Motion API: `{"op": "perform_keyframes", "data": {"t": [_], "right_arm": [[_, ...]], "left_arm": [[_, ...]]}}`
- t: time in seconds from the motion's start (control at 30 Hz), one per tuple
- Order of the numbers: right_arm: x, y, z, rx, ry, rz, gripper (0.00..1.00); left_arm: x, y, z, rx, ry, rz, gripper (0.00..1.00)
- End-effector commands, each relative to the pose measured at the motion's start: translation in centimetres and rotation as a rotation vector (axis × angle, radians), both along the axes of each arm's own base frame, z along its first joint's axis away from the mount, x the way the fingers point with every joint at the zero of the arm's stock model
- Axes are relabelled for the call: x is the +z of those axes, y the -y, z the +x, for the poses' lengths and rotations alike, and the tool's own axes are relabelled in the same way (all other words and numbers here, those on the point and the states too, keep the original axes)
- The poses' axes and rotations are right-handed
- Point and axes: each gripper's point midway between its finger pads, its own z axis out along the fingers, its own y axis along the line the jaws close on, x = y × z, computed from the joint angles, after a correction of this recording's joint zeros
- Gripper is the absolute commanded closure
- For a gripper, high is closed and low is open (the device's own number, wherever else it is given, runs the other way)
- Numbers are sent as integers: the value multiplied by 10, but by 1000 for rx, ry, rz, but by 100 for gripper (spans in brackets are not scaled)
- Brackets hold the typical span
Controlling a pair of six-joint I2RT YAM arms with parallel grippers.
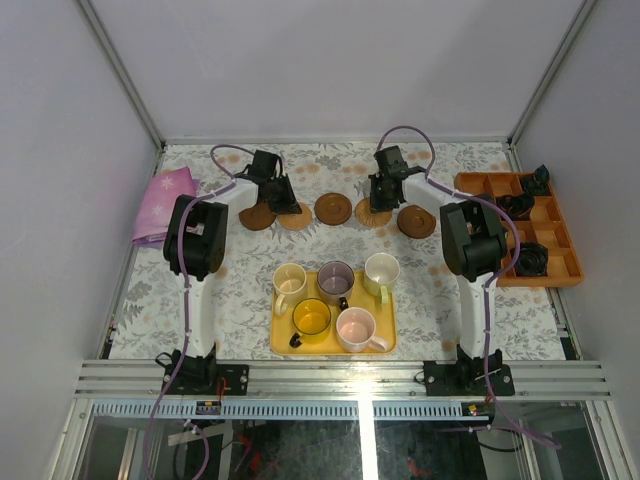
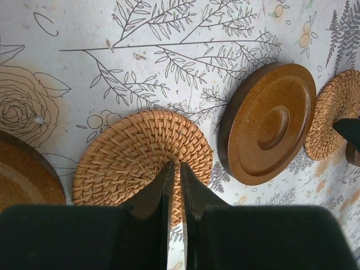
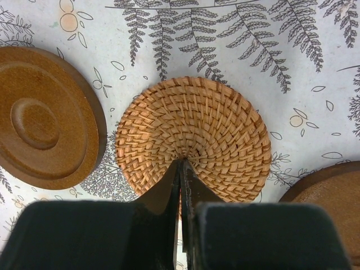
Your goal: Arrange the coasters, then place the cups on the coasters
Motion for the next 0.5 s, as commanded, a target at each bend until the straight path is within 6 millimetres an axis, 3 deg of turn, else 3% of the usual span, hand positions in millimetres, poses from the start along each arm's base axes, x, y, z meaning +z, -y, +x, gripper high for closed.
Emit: {"op": "perform_keyframes", "data": {"t": [0.0, 0.23, 0.47], "right_arm": [[-8, 13, -18, 5, -51, -51, 100], [13, 10, 0, 19, 21, -58, 100], [68, 9, 32, 21, 176, -65, 100]], "left_arm": [[4, -4, 0, 18, 2, 17, 92], [36, -1, 24, 16, 124, 10, 89], [109, -12, 66, 64, 330, -1, 88]]}}
